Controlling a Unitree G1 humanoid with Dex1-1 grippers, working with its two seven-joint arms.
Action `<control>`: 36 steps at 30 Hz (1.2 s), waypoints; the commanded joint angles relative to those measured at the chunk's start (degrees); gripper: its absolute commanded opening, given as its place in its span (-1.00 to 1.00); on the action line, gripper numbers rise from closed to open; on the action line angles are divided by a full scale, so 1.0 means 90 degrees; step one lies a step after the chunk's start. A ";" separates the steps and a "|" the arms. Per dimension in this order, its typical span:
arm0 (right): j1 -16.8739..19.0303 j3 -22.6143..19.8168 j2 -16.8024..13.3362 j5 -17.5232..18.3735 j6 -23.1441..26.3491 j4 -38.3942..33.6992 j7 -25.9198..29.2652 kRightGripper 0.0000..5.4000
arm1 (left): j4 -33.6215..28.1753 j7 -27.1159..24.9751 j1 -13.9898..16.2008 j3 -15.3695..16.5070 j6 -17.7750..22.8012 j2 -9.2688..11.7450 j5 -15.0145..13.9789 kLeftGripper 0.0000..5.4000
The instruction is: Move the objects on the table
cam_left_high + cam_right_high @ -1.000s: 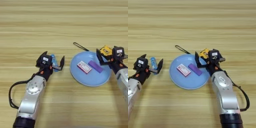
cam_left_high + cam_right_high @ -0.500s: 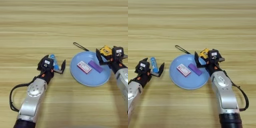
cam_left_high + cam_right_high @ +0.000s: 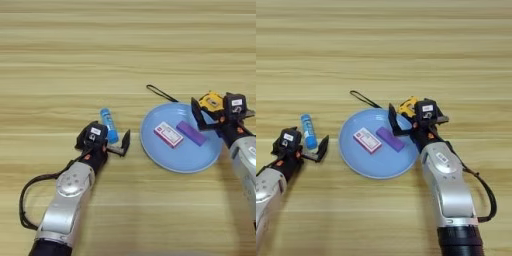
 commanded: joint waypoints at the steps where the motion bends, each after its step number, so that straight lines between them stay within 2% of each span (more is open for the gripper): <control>1: -0.0100 0.0034 0.0019 -0.0046 -0.0042 0.0017 -0.0044 0.99 | 0.0336 -0.0002 -0.0136 0.0029 0.0103 -0.0011 0.0042 1.00; 19: -0.0122 0.0023 0.0020 -0.0042 -0.0051 0.0043 -0.0044 0.99 | 0.1259 0.0087 -0.0459 0.0117 -0.0155 -0.0051 0.0065 1.00; 36: -0.0101 -0.0006 -0.0002 -0.0025 -0.0054 0.0031 -0.0025 1.00 | 0.1461 0.0121 -0.0499 0.0206 -0.0261 -0.0116 0.0054 0.43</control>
